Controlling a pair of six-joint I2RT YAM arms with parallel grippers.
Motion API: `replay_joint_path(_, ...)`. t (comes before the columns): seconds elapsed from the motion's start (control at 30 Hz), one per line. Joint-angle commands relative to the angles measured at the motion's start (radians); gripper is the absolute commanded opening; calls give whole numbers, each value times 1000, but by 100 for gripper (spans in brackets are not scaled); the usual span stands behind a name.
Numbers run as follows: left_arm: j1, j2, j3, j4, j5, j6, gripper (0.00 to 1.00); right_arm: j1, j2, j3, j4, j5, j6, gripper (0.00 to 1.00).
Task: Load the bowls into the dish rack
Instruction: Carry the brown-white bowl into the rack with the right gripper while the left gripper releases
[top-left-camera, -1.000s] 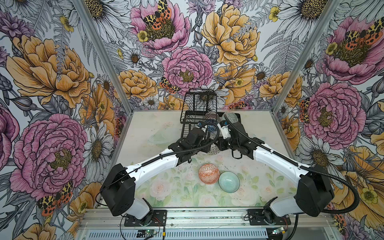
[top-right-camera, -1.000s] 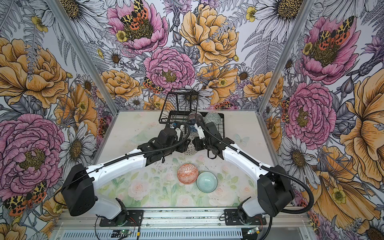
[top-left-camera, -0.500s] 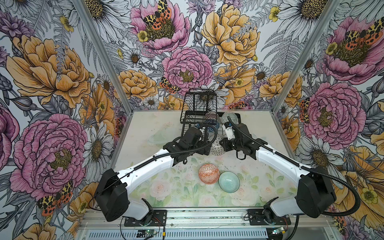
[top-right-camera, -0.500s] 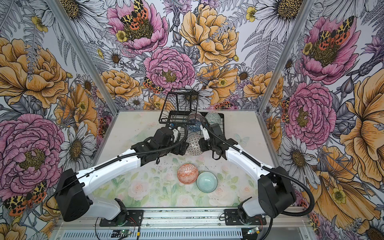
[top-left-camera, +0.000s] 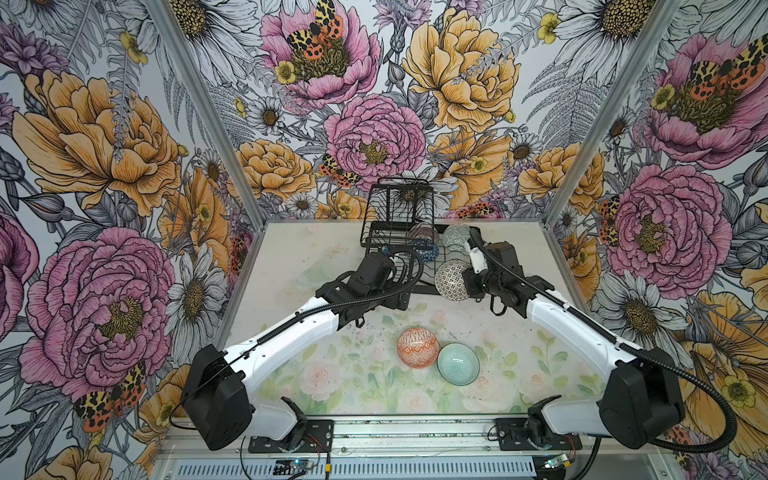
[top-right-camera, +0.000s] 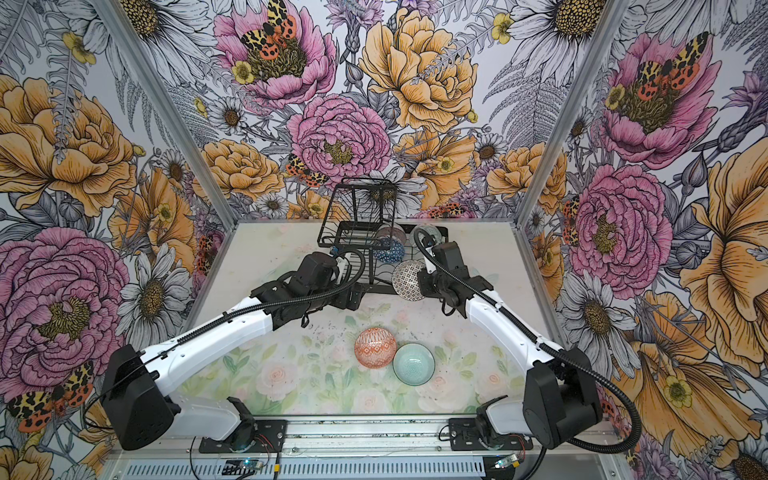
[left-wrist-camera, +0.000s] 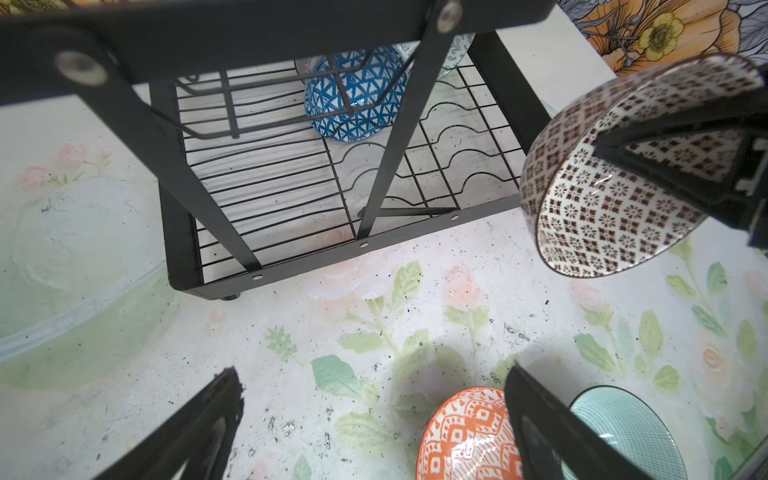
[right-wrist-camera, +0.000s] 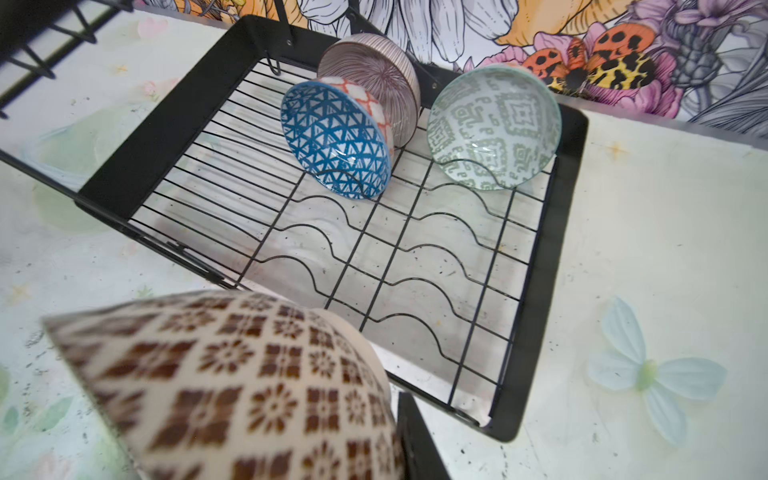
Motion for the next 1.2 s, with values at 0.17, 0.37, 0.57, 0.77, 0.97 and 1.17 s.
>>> replay_joint_path(0.17,17,-15,12,-20,25,35,99,-28,38,122,70,140,-184,0)
replay_joint_path(0.37,21,-14,14,-20,32,39,99,-44,99,138,149,166,-289,0)
replay_joint_path(0.57,27,-16,15,-21,37,43,99,-57,154,138,230,204,-371,0)
replay_joint_path(0.77,29,-8,23,-25,45,47,99,-64,192,144,305,239,-440,0)
replay_joint_path(0.97,33,2,32,-33,48,53,99,-65,215,101,437,240,-568,0)
replay_joint_path(1.17,36,13,35,-35,54,55,99,-67,248,80,537,229,-670,0)
